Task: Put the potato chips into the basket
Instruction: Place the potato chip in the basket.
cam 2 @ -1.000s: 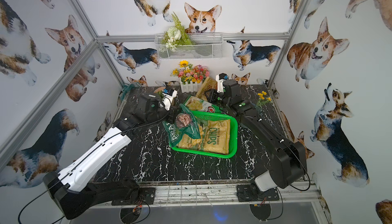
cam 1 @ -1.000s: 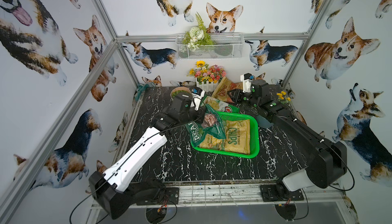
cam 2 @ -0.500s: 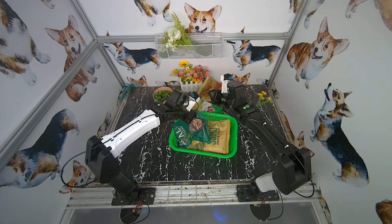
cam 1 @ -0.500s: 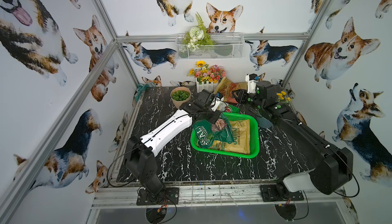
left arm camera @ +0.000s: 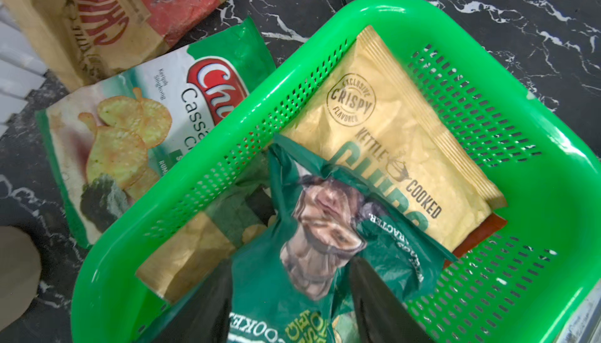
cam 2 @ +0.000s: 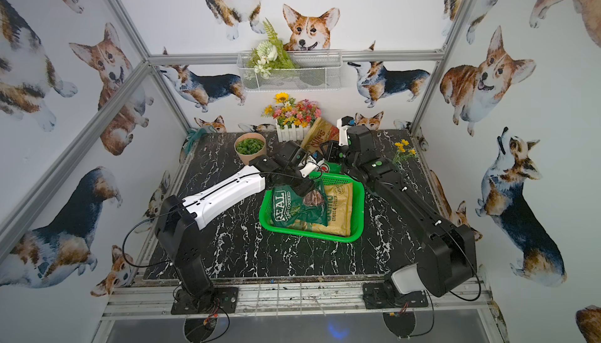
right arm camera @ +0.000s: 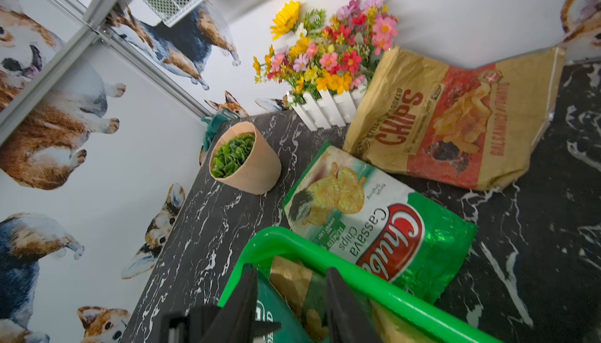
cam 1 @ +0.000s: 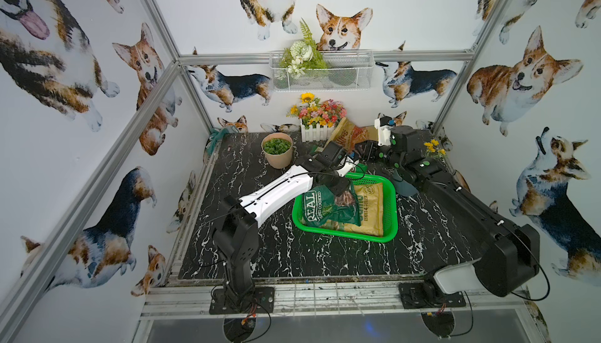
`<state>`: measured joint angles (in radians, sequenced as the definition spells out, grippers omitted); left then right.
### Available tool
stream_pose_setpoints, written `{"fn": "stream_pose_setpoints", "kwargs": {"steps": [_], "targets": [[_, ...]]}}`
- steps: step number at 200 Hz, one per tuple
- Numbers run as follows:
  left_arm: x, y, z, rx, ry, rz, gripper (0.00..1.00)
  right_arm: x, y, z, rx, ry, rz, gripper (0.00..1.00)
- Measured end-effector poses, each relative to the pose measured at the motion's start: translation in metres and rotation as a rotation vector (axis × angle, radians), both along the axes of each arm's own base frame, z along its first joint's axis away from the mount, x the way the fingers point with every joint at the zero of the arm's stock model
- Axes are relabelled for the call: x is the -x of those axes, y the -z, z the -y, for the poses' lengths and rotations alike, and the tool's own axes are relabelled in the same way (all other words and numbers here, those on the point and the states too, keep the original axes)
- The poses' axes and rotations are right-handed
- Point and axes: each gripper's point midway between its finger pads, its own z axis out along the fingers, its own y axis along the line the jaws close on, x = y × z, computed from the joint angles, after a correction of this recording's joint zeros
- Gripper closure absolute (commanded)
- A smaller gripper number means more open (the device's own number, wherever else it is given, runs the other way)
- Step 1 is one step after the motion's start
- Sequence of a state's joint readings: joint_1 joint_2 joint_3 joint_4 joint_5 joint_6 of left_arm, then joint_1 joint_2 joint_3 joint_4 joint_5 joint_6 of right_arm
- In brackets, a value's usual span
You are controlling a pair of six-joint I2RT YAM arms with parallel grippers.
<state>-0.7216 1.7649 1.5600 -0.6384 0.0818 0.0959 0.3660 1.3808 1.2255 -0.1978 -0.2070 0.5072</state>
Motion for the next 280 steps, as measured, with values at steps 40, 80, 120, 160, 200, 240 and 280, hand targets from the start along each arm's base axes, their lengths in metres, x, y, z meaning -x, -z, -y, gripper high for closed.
{"fn": "stream_pose_setpoints", "kwargs": {"steps": [40, 80, 120, 160, 200, 240, 280], "targets": [[-0.021, -0.036, -0.046, 0.239, -0.213, 0.066, 0.48, 0.049, 0.057, -0.008, 0.001, -0.06, -0.136, 0.73], [-0.014, 0.008, -0.062, 0.36, -0.356, -0.102, 0.5, 0.085, 0.103, -0.06, 0.035, -0.222, -0.247, 0.71], [-0.018, 0.061, -0.061, 0.356, -0.485, -0.264, 0.49, 0.088, 0.181, -0.064, 0.14, -0.23, -0.447, 0.67], [-0.025, 0.109, -0.08, 0.286, -0.635, -0.385, 0.49, 0.103, 0.224, -0.047, 0.233, -0.194, -0.565, 0.64], [-0.031, 0.118, -0.086, 0.289, -0.676, -0.395, 0.48, 0.108, 0.223, -0.036, 0.255, -0.163, -0.559, 0.59], [-0.035, 0.096, -0.088, 0.326, -0.679, -0.349, 0.48, 0.1, 0.208, -0.039, 0.254, -0.144, -0.556, 0.57], [-0.037, 0.038, -0.067, 0.465, -0.58, -0.261, 0.48, 0.08, 0.176, -0.058, 0.195, -0.169, -0.481, 0.57]]}}
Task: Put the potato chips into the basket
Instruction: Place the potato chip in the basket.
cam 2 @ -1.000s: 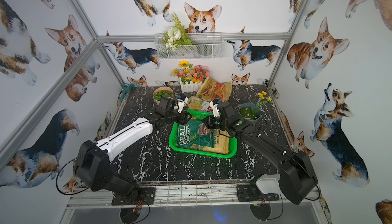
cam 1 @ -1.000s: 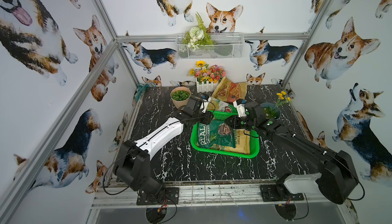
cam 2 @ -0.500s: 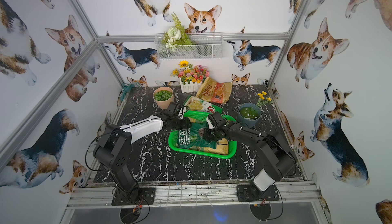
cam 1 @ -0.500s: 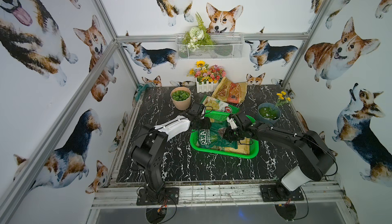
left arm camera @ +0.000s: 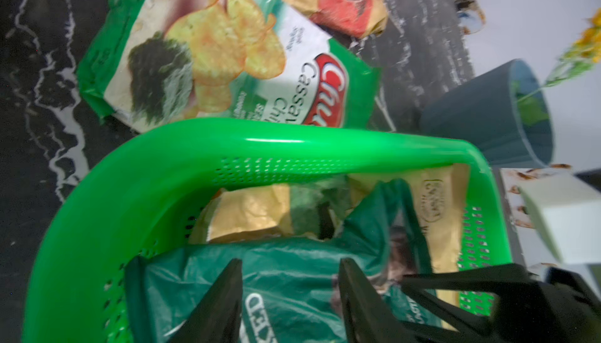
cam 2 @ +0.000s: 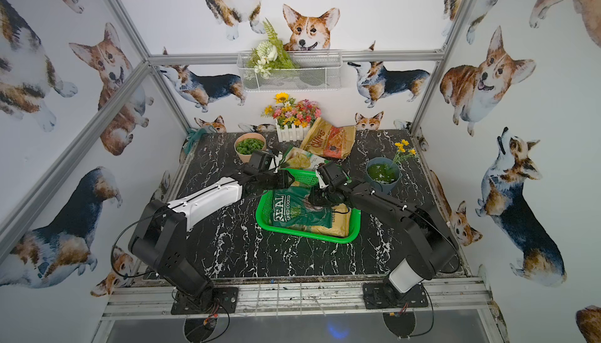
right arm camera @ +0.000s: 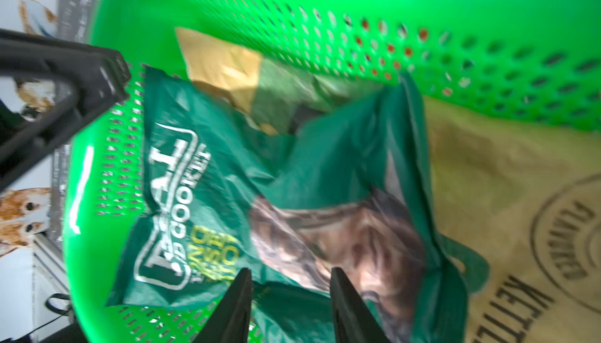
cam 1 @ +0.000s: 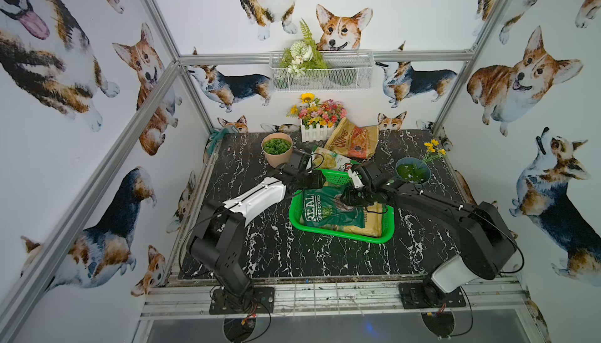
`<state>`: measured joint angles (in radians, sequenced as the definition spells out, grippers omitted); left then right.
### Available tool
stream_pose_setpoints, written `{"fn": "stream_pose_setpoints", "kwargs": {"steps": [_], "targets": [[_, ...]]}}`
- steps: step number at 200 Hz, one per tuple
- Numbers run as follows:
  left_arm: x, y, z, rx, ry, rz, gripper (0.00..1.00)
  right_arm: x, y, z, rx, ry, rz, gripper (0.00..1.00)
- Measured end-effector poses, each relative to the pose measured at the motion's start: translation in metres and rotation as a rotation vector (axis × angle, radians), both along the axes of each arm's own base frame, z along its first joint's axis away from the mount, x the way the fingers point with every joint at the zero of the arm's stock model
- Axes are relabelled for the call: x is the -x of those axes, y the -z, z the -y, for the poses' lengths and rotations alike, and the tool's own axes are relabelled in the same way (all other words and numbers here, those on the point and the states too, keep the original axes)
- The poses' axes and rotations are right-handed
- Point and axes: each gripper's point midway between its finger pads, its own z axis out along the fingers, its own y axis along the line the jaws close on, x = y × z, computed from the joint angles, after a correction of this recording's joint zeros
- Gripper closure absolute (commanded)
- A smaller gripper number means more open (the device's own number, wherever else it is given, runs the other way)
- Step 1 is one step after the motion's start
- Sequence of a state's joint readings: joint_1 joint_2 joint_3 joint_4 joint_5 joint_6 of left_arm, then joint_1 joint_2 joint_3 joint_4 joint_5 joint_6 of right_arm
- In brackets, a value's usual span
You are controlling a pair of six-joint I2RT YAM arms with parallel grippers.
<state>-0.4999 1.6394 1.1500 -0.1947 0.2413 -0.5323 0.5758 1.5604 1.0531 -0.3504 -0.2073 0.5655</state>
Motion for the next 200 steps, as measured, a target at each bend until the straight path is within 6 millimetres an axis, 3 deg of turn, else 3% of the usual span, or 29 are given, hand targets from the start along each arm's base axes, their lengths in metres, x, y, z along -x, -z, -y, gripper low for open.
{"fn": "stream_pose_setpoints", "kwargs": {"steps": [16, 32, 58, 77, 100, 127, 144, 163, 200], "targets": [[0.004, -0.02, 0.006, 0.034, 0.021, 0.055, 0.48, -0.005, 0.001, -0.006, -0.017, -0.006, 0.005, 0.57], [0.012, -0.02, 0.004, 0.037, 0.027, 0.062, 0.48, -0.008, 0.011, -0.012, -0.027, -0.018, -0.02, 0.57], [0.031, 0.009, -0.007, -0.013, 0.019, -0.003, 0.48, -0.011, 0.036, -0.02, -0.042, -0.017, -0.088, 0.58], [0.042, 0.038, -0.019, -0.082, -0.002, -0.075, 0.48, -0.014, 0.04, -0.021, -0.056, -0.014, -0.103, 0.58], [0.053, 0.07, -0.032, -0.169, -0.017, -0.167, 0.48, -0.022, 0.029, -0.023, -0.072, -0.002, -0.091, 0.57], [0.058, 0.076, -0.036, -0.2, -0.014, -0.188, 0.48, -0.04, -0.013, -0.026, -0.086, -0.003, 0.003, 0.55], [0.056, 0.07, -0.037, -0.208, -0.014, -0.18, 0.48, -0.057, -0.045, -0.026, -0.102, 0.004, 0.083, 0.54], [0.049, 0.046, -0.035, -0.187, -0.019, -0.129, 0.48, -0.077, -0.066, -0.013, -0.116, 0.039, 0.137, 0.52], [0.037, -0.019, -0.028, -0.103, -0.017, 0.034, 0.47, -0.121, -0.062, 0.028, -0.107, 0.151, 0.142, 0.49]]}}
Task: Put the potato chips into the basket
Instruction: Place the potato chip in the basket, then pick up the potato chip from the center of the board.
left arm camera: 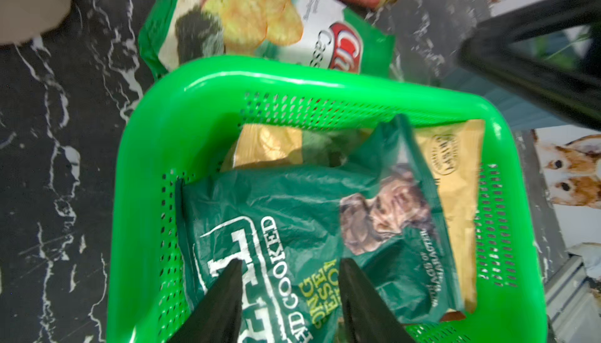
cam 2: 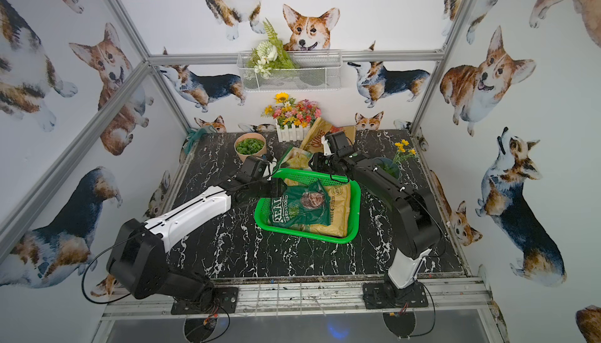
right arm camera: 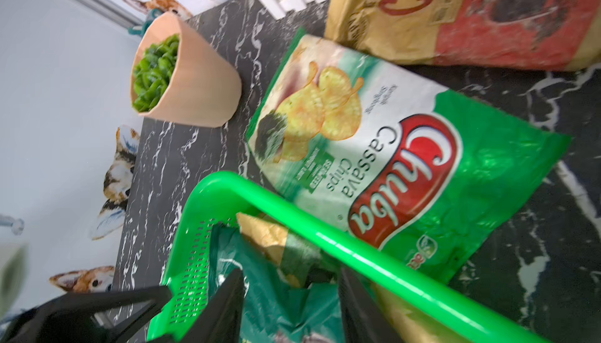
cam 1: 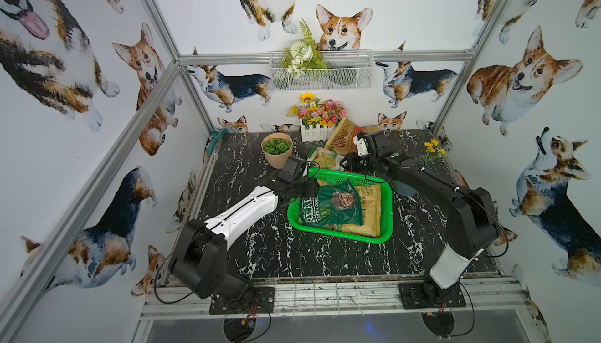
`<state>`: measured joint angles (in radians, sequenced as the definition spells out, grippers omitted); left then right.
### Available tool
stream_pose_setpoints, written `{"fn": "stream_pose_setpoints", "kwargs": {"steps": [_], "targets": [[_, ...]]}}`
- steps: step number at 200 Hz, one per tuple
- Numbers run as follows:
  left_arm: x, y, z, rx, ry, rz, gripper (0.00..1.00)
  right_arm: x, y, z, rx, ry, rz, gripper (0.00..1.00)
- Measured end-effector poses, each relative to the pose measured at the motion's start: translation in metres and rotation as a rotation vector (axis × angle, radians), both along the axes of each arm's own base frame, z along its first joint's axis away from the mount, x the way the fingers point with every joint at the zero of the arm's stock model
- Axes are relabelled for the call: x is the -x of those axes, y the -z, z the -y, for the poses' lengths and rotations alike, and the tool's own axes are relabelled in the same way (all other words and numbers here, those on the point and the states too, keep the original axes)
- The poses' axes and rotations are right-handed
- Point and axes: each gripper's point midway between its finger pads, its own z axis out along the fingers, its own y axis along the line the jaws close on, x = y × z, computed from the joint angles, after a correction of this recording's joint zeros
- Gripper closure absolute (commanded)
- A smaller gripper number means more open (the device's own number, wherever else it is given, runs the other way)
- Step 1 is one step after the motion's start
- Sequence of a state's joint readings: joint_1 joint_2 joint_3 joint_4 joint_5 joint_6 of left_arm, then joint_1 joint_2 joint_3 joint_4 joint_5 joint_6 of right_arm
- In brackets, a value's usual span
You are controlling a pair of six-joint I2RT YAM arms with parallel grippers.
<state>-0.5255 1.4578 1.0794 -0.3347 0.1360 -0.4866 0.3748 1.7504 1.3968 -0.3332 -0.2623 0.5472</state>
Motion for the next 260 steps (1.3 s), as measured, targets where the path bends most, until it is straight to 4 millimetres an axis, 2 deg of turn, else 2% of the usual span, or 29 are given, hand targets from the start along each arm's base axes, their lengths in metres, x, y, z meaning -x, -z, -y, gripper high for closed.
{"fn": "stream_pose_setpoints", "kwargs": {"steps": [32, 63, 84, 110, 150, 172, 215, 260], "targets": [[0.0, -0.056, -0.001, 0.073, 0.011, 0.17, 0.45, -0.042, 0.01, 0.028, 0.035, 0.092, -0.014, 0.46], [0.008, -0.089, -0.011, 0.106, 0.006, 0.315, 0.44, -0.076, 0.017, 0.048, 0.104, 0.176, -0.007, 0.46], [0.013, -0.106, -0.021, 0.121, -0.014, 0.406, 0.44, -0.089, 0.022, 0.058, 0.146, 0.215, -0.006, 0.46], [0.019, -0.12, -0.032, 0.128, -0.041, 0.497, 0.44, -0.092, 0.026, 0.07, 0.191, 0.244, -0.009, 0.46], [0.025, -0.138, -0.047, 0.107, -0.076, 0.597, 0.44, -0.098, 0.019, 0.085, 0.233, 0.283, 0.013, 0.51], [0.026, -0.142, -0.054, 0.091, -0.096, 0.631, 0.44, -0.101, 0.02, 0.099, 0.266, 0.312, 0.016, 0.55], [0.025, -0.135, -0.063, 0.058, -0.131, 0.63, 0.44, -0.11, 0.026, 0.125, 0.296, 0.377, 0.009, 0.54], [0.011, -0.114, -0.059, -0.009, -0.139, 0.547, 0.44, -0.127, 0.049, 0.129, 0.32, 0.403, -0.038, 0.53]]}}
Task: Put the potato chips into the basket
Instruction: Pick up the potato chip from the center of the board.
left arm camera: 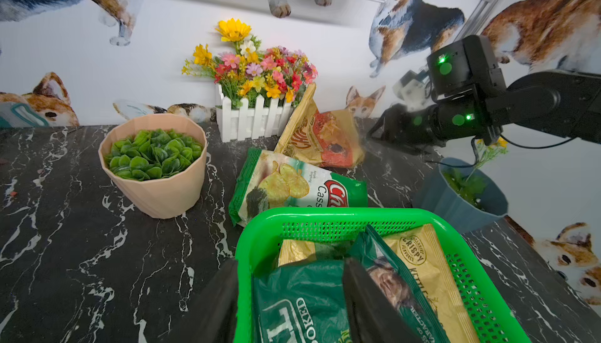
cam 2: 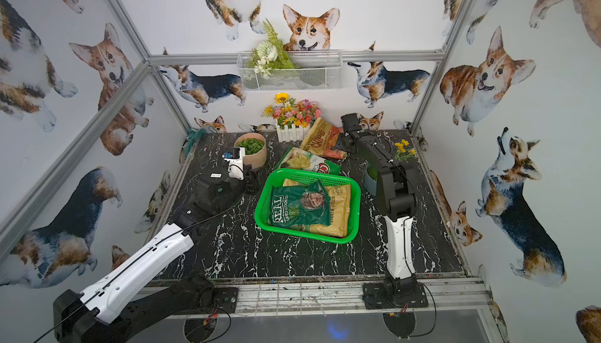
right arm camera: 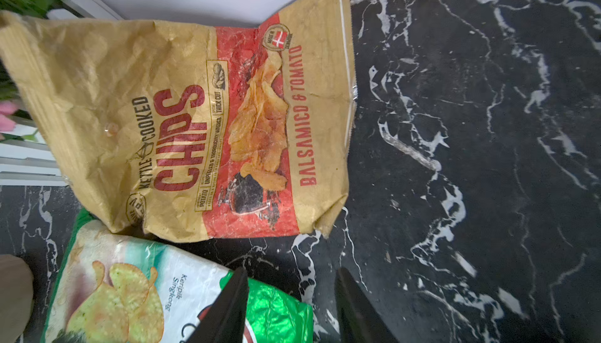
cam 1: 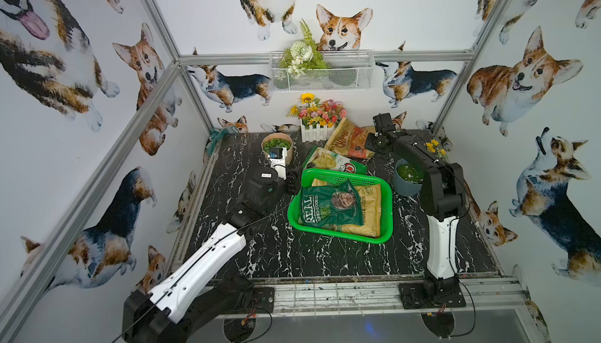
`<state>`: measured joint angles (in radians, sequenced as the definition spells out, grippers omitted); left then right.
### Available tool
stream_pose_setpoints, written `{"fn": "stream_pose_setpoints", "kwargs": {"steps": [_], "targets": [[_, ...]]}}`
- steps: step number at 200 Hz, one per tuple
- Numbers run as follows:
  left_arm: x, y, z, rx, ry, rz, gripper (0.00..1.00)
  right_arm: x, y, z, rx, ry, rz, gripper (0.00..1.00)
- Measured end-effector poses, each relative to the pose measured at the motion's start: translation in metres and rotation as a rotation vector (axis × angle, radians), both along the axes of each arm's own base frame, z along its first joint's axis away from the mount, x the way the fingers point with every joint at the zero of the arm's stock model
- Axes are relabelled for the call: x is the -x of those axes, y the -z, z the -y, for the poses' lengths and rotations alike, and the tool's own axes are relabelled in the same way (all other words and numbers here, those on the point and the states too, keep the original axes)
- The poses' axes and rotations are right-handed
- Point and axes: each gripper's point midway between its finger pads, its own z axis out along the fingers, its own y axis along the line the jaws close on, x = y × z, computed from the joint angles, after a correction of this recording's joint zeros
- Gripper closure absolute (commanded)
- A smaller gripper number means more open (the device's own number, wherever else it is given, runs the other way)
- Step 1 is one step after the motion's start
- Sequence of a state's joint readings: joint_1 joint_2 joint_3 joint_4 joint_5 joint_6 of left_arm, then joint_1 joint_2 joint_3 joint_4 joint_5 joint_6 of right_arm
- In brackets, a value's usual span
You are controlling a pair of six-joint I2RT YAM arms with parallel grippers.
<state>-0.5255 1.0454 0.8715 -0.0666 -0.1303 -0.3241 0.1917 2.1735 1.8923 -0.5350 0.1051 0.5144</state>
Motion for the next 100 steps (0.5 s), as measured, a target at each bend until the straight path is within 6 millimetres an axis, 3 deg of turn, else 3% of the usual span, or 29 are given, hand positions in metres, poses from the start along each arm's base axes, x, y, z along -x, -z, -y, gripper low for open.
{"fn": "stream_pose_setpoints", "kwargs": {"steps": [33, 100], "targets": [[-0.01, 0.014, 0.003, -0.038, -0.016, -0.066, 0.44, -0.007, 0.015, 0.005, 0.005, 0.022, -0.036, 0.57], [-0.015, 0.031, 0.003, -0.047, -0.04, -0.126, 0.44, -0.002, 0.042, 0.022, 0.02, 0.067, -0.104, 0.6]]}}
